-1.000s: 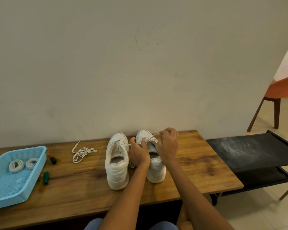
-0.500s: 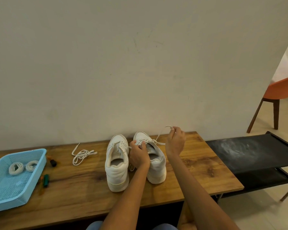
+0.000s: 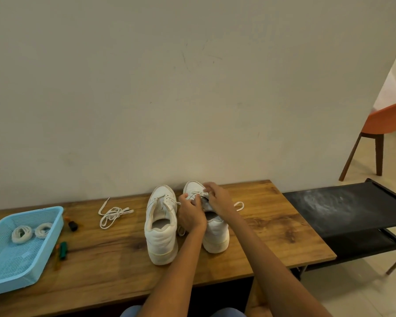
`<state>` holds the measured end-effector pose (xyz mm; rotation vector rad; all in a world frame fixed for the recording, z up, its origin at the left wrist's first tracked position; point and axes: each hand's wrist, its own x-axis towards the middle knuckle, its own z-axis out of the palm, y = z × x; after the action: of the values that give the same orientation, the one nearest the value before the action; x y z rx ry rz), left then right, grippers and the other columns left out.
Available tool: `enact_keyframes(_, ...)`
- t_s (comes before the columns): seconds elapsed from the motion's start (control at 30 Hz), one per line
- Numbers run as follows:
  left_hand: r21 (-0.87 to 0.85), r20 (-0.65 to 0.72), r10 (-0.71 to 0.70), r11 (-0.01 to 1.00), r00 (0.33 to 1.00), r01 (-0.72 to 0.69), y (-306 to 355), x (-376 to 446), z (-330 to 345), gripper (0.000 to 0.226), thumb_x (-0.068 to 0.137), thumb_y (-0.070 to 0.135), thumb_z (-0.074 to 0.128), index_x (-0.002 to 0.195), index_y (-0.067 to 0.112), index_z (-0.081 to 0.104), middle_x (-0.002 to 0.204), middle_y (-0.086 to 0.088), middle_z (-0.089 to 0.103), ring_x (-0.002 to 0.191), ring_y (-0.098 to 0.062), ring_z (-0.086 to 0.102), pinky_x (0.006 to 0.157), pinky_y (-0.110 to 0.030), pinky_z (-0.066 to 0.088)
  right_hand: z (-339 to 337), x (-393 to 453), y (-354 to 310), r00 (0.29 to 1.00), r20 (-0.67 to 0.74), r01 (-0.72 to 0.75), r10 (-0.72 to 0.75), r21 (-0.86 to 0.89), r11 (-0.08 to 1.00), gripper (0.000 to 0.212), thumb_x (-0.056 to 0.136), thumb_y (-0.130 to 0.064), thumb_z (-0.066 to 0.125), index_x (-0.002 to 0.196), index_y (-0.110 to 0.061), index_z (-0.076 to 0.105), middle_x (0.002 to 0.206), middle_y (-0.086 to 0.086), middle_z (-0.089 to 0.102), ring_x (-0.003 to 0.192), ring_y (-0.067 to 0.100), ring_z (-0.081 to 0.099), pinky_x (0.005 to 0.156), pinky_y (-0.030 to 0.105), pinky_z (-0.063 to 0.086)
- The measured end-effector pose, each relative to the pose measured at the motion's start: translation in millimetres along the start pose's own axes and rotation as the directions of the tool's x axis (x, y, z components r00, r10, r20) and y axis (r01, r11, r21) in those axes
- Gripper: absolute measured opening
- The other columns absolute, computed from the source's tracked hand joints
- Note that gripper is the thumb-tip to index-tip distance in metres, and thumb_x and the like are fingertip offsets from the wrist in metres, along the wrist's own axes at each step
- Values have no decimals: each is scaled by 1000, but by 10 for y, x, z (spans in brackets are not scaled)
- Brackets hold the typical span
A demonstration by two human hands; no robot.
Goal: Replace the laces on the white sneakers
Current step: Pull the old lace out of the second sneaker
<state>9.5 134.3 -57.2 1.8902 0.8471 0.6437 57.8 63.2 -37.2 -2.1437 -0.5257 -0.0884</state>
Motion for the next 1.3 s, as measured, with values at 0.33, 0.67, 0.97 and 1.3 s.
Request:
enact_keyframes(0.33, 6, -6, 3, 1000, 1000, -3, -7, -1, 11, 41, 96, 35, 48, 128, 11, 47, 105, -8, 67, 94, -24, 62, 66, -26, 40, 30, -2, 82, 974, -162, -211, 161, -361, 909, 35, 99, -31, 34, 107, -5, 56, 106, 13, 62, 98, 29, 56, 82, 40, 45)
enact_keyframes(0.67, 210, 78, 30, 977, 997, -46, 233, 136, 40, 36, 96, 16, 41, 132, 15, 42, 131, -10, 52, 118, -30, 49, 86, -40, 43, -31, -38, 44, 990, -70, -138, 122, -314, 939, 30, 96, -25, 45, 77, -6, 58, 92, 16, 66, 73, 22, 50, 64, 31, 34)
enact_keyframes(0.97, 537, 312, 384, 683, 869, -495, 179, 159, 98, 26, 100, 18, 36, 123, 10, 44, 128, -10, 49, 116, -23, 45, 79, -29, 45, -3, -78, 83, 966, -144, -240, 216, -184, 953, 25, 97, -18, 37, 76, -10, 47, 87, 15, 62, 80, 29, 54, 65, 28, 28)
enact_keyframes(1.3, 521, 274, 396, 705, 876, -482, 158, 162, 123, 25, 100, 26, 37, 115, 12, 52, 118, -9, 55, 107, -24, 51, 75, -32, 46, -17, -86, 72, 963, -136, -257, 235, -177, 950, 26, 98, -19, 37, 75, -12, 48, 94, 14, 65, 75, 18, 45, 65, 27, 28)
